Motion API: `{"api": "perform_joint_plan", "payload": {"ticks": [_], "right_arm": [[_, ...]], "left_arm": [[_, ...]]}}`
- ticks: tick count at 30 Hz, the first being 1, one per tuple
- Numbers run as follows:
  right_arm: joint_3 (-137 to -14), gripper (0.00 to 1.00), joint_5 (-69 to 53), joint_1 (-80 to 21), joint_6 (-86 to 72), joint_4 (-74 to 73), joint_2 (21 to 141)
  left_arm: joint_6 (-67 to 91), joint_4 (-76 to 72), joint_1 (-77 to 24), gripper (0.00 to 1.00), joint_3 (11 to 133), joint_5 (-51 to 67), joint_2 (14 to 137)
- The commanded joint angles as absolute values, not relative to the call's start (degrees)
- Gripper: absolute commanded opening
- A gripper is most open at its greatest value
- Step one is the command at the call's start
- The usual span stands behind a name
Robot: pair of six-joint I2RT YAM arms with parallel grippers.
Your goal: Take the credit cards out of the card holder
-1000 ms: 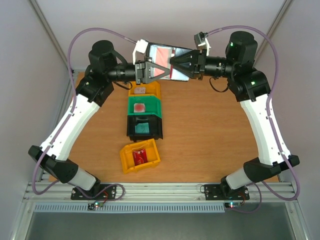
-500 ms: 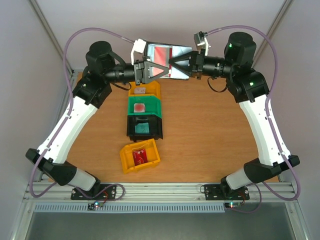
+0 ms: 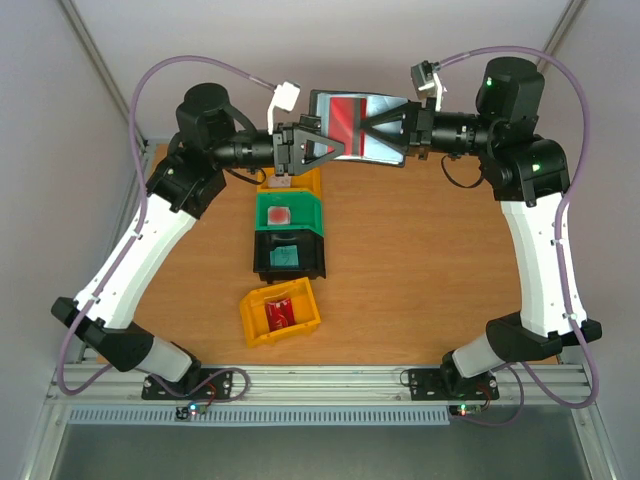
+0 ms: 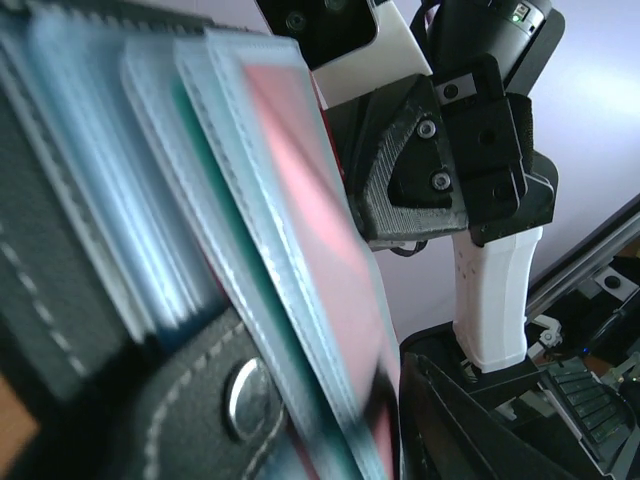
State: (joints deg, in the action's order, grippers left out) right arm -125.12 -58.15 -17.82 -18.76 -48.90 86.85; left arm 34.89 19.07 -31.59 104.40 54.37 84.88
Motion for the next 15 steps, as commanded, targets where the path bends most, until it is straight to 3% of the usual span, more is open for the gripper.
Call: {"api": "perform_joint_plan", "payload": {"ticks": [1,5,10,15], "right_arm": [[-127.37,0.01,-63.06,-17.32,-16.42,-52.92,87.8],[-127.68,0.01,-64.1,-17.31,-15.86,-52.99,88.04],[-129.05,0.01,-65.38,-17.14,-11.17,-60.88,88.82],[-129.84,0.01,-65.38,-16.78,-9.35,-62.6,89.29]], "left_arm": [[34.42,18.81,-31.75,0.43,106.53,54.19,85.32],[34.16,18.96,-31.73,0.35,107.03,53.04,85.9],[34.12,19.78,-31.74,0.39,107.34,53.71,86.23],[33.68,21.28,-31.8,0.21,107.31,53.62,86.44]]}}
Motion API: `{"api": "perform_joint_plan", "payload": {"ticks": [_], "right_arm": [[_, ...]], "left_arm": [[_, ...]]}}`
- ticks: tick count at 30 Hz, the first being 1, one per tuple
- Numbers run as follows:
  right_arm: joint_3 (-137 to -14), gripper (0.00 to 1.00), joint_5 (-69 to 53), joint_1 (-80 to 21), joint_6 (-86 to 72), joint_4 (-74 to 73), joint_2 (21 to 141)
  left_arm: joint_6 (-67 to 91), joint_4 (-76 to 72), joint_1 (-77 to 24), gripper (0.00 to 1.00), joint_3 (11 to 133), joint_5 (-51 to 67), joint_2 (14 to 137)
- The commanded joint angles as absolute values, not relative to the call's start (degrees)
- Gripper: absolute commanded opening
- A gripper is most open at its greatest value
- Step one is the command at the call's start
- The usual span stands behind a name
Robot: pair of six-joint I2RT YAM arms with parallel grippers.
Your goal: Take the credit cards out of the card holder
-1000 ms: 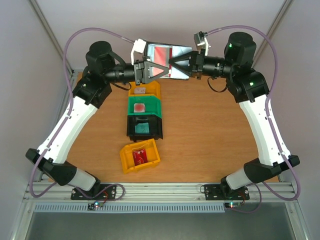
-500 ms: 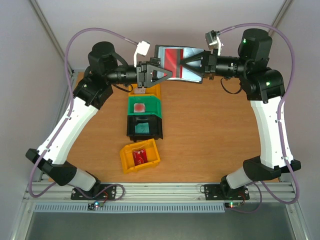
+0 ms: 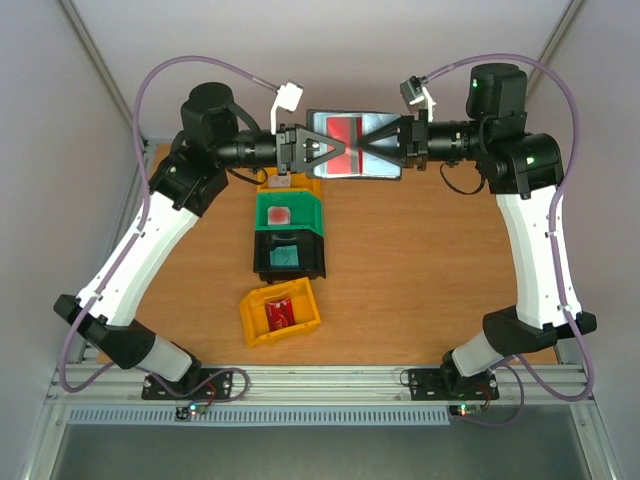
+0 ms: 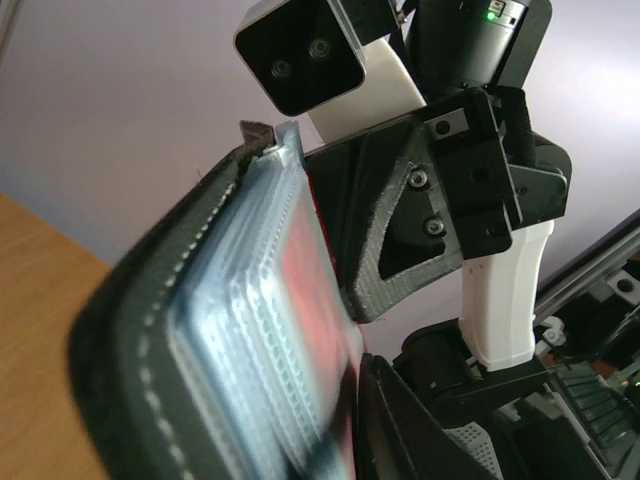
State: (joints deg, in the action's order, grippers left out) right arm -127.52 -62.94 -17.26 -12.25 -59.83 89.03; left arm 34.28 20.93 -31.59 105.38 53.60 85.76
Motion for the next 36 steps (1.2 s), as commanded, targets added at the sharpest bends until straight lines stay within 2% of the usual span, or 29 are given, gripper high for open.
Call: {"api": "perform_joint_plan", "payload": {"ticks": [1,4,5,13,18,19,22,23,32,36], "right_arm": [[-129.89,0.01,-65.53,-16.29,-9.32,-62.66,89.35],[-129.82,0.01,-66.29,-13.45,-8.45,-63.11,88.68],[-129.72,0.01,-66.44,-12.32,-8.02,-63.69,88.42],[-129.38,0.01,-69.05,-9.23,-8.7,-62.38,87.71],[-126.28,0.01,-69.37,-9.74,-14.04,-52.8,86.68],[-126.26,0.04,-68.87,-9.75,-13.57,-52.91,86.62],[-125.33,0.22,-67.38,-9.76,-11.38,-54.5,85.91],[-124.34,0.25,-67.3,-9.76,-11.56,-54.32,85.61],[-116.74,0.3,-65.1,-12.43,-11.95,-52.98,82.71],[-117.14,0.32,-65.42,-14.4,-12.83,-50.61,83.78]], "left_arm": [[33.87,21.67,-31.8,0.15,107.38,53.64,86.48],[34.03,23.15,-31.75,0.02,107.31,53.96,86.57],[34.08,23.53,-31.81,0.0,107.24,53.96,86.61],[33.94,23.56,-31.74,0.0,107.7,55.01,87.37],[34.1,21.58,-32.03,0.0,108.35,56.24,88.35],[34.1,21.0,-32.2,0.0,108.63,56.25,88.53],[34.18,20.17,-32.43,0.0,109.77,56.37,89.3],[34.19,19.76,-32.43,0.0,110.04,56.54,89.37],[34.33,13.93,-32.81,0.0,109.69,62.59,89.38],[34.21,14.8,-33.12,0.0,109.6,60.65,89.16]]}}
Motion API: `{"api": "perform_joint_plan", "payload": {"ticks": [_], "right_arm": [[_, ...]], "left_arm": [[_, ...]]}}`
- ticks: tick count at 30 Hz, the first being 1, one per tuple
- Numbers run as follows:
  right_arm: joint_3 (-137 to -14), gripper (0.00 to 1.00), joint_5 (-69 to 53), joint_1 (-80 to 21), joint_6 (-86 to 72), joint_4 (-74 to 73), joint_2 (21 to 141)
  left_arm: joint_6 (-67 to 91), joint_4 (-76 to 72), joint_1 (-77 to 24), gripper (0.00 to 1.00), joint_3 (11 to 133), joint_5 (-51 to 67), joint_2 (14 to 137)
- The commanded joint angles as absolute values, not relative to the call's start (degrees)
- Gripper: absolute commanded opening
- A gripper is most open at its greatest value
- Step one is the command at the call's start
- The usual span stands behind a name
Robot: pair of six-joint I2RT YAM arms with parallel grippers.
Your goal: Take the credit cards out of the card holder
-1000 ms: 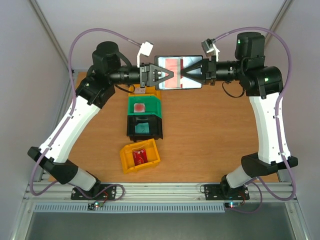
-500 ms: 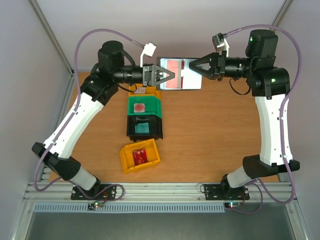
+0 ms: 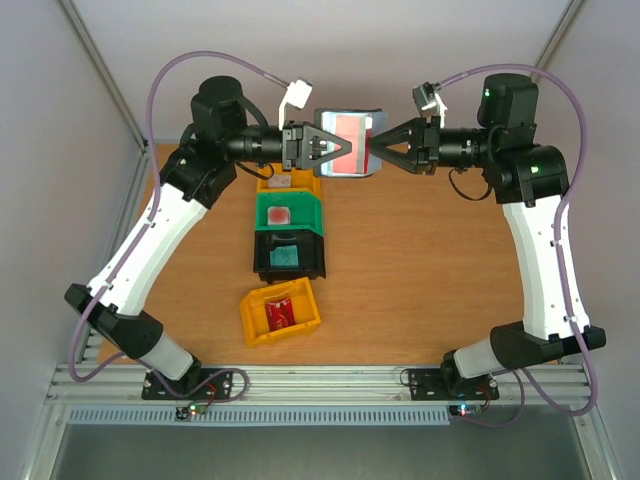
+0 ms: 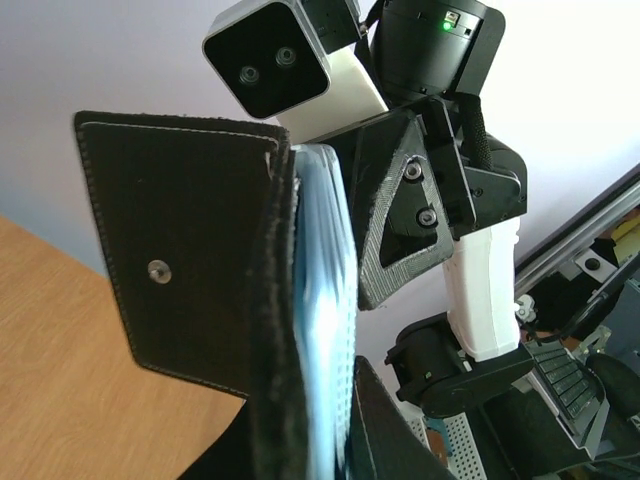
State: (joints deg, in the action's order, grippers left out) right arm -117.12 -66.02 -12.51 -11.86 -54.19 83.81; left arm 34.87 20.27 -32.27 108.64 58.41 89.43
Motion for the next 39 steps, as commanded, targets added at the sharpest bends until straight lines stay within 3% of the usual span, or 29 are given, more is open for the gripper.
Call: {"api": "perform_joint_plan", "payload": {"ticks": [1,9,20,23,25,32,36,39], "right_arm": [[-116.93,0.31,-65.71,-14.74,-13.18,-49.34,83.84],[-115.73,0.16,-70.02,-16.02,-19.82,-41.16,83.66],[-116.12,0.19,-66.27,-17.23,-19.83,-39.22,84.25],[-119.66,0.27,-64.64,-17.28,-15.74,-45.09,85.59],[-121.45,0.27,-64.23,-17.25,-13.65,-47.69,86.03],[-122.52,0.03,-65.37,-17.23,-12.9,-47.94,86.02],[-122.98,0.01,-64.18,-16.74,-8.96,-51.95,84.77],[-120.82,0.01,-64.36,-15.47,-8.75,-52.0,83.54]], "left_arm": [[34.03,15.06,-33.13,0.0,109.74,60.51,89.2],[33.36,17.06,-33.44,0.0,110.04,58.83,89.57],[30.26,19.73,-35.26,0.0,109.86,58.7,89.48],[30.08,19.72,-35.57,0.0,110.26,58.83,89.48],[30.14,19.61,-35.67,0.0,110.54,59.16,89.66],[30.49,19.7,-35.74,0.0,110.37,59.49,89.68],[31.1,19.73,-35.65,0.01,110.46,60.25,89.54],[32.55,18.69,-35.63,0.19,110.24,62.48,89.29]]}}
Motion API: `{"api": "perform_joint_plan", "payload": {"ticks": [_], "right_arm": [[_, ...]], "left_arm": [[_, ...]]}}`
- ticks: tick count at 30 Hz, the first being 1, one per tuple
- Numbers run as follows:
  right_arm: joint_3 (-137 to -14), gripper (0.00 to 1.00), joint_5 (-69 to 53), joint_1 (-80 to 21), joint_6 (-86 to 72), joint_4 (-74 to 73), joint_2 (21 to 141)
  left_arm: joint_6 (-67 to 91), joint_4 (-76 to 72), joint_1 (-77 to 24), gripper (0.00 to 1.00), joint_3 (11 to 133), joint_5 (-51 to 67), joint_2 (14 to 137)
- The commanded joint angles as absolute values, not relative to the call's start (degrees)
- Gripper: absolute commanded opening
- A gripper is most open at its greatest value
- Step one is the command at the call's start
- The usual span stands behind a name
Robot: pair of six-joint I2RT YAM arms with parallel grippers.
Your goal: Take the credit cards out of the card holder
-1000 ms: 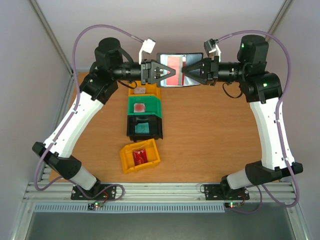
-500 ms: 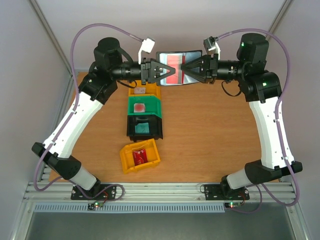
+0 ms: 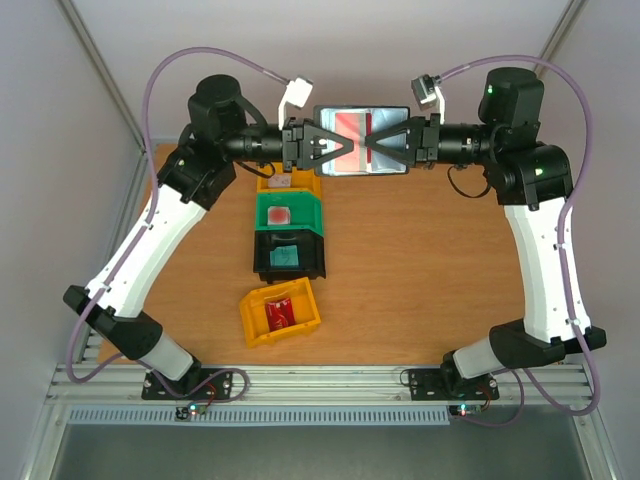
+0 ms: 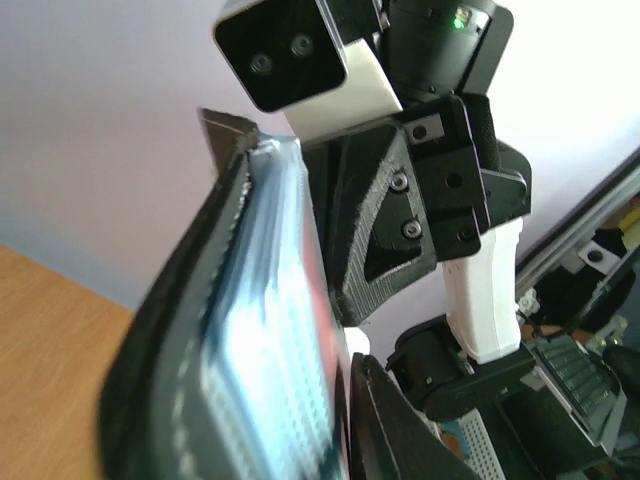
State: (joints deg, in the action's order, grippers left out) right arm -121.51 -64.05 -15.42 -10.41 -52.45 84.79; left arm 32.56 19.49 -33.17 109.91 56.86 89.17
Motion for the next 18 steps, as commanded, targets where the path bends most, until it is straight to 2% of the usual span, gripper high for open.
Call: {"api": "perform_joint_plan", "payload": {"ticks": [1,6,10,14,16,18], "right_arm": [[-120.71,0.01,-64.68,-15.25,-8.75,-51.99,83.54],[-123.18,0.01,-66.4,-13.49,-8.82,-52.74,84.48],[-124.75,0.01,-68.0,-10.83,-7.28,-56.06,84.45],[-126.21,0.01,-68.81,-10.55,-7.02,-57.8,85.08],[-127.03,0.01,-69.77,-10.55,-6.97,-58.7,85.52],[-127.93,0.01,-70.32,-10.55,-6.66,-59.68,85.98]], "left_arm": [[33.43,17.86,-35.75,0.21,110.0,63.31,89.23],[34.55,17.91,-35.73,0.12,109.79,63.64,88.5],[34.93,18.63,-35.68,0.23,108.85,63.46,86.86],[34.3,20.12,-35.68,0.25,107.76,63.48,85.69],[34.31,20.35,-35.73,0.22,107.65,63.34,85.46],[34.82,20.26,-35.73,0.15,107.75,62.84,85.4]]}}
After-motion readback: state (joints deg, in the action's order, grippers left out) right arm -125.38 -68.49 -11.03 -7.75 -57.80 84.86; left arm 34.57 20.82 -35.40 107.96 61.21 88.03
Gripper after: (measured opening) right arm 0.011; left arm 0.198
